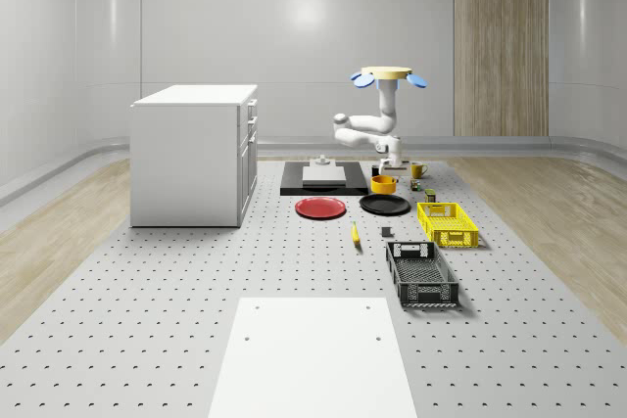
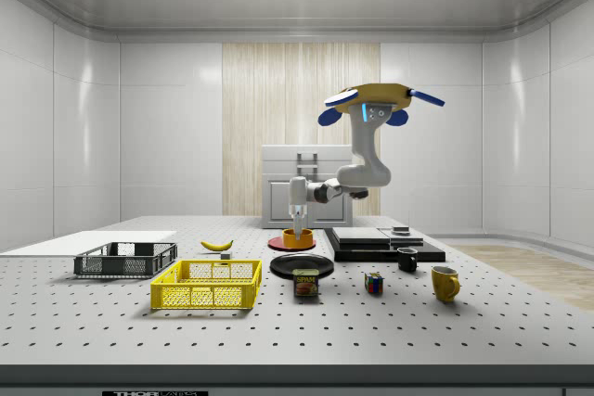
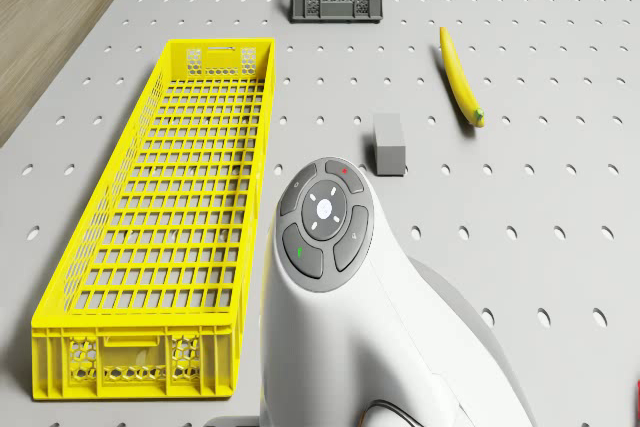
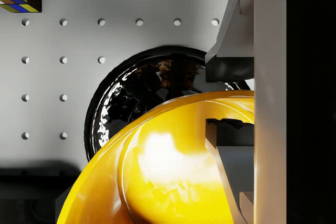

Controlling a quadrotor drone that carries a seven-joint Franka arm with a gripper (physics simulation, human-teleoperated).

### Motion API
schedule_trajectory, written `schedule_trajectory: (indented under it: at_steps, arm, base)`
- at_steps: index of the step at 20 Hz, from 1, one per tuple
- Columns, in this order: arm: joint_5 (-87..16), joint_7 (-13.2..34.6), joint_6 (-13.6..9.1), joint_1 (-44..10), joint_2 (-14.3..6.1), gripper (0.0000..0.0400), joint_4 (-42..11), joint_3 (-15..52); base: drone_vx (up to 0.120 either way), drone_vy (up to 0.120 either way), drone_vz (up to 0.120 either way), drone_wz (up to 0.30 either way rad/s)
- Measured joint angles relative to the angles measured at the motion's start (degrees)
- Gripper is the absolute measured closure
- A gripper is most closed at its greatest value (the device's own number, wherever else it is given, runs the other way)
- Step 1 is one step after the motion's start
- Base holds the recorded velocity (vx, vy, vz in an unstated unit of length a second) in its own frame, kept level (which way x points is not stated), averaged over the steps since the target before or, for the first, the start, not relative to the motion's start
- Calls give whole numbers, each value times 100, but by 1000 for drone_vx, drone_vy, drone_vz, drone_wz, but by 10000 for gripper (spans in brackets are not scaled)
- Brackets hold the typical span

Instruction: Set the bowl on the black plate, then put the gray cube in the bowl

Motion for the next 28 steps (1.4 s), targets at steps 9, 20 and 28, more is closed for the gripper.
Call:
schedule_trajectory:
  at_steps: [9,20,28]
  arm:
    - [-17,2,19,-7,-10,300,7,-22]
    - [-589,-3,264,-125,6,300,217,-632]
    - [-688,-17,265,-128,50,52,250,-723]
  base:
    - [0,18,-76,0]
    - [0,0,0,0]
    - [25,-10,75,0]
